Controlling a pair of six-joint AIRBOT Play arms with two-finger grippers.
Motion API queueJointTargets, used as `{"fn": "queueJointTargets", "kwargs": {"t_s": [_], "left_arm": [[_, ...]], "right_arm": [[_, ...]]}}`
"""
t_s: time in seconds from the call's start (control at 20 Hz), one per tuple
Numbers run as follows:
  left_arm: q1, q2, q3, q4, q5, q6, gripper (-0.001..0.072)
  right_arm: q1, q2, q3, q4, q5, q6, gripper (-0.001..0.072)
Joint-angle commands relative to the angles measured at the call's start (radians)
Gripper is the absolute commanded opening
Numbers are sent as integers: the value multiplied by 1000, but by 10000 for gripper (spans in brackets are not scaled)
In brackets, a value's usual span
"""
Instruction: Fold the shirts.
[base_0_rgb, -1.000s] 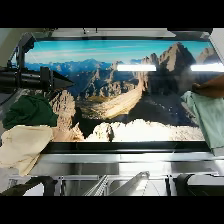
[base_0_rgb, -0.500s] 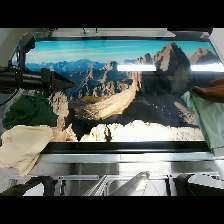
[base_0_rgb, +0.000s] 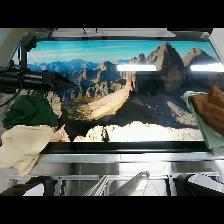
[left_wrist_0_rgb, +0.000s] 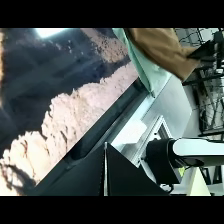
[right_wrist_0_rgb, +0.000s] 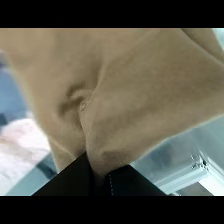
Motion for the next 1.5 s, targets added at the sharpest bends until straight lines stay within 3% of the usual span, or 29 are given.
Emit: {"fn": "queueJointTargets", "kwargs": {"t_s": [0.0,0.15,0.2,0.25,0.4,0.5,0.6,0.7,0.9,0.95,1.0,1.1,1.2,1.3,1.45], "left_arm": [[0,0,0,0,-18,6,8],[0,0,0,0,-32,3,7],[0,0,0,0,-32,4,8],[0,0,0,0,-32,4,8],[-1,0,0,0,-29,4,8],[0,0,0,0,-29,4,8],[0,0,0,0,-32,4,7],[0,0,0,-2,-25,5,8],[0,0,36,-2,-30,4,8],[0,0,69,-2,-51,3,8],[0,0,110,-2,-77,3,9],[0,1,192,0,-115,-53,8],[-1,20,230,3,-129,-107,7],[0,75,206,30,-123,-129,6],[0,251,-18,85,-102,-171,7]], "right_arm": [[-2,6,-190,-75,-122,10,23],[-2,16,-199,-75,-109,10,58],[-2,20,-198,-76,-76,13,312],[-2,20,-198,-84,-14,11,720],[-2,20,-198,-108,154,19,705],[-2,20,-198,-99,162,91,705],[1,20,-198,-44,161,90,705],[1,24,-200,89,160,91,705],[64,24,-199,499,150,92,677],[93,24,-199,599,149,87,428],[130,26,-199,721,149,58,34],[224,49,-199,900,134,-24,23],[340,101,-199,930,85,-113,23],[490,193,-211,800,-44,-163,22],[779,382,-311,609,-223,-164,23]]}}
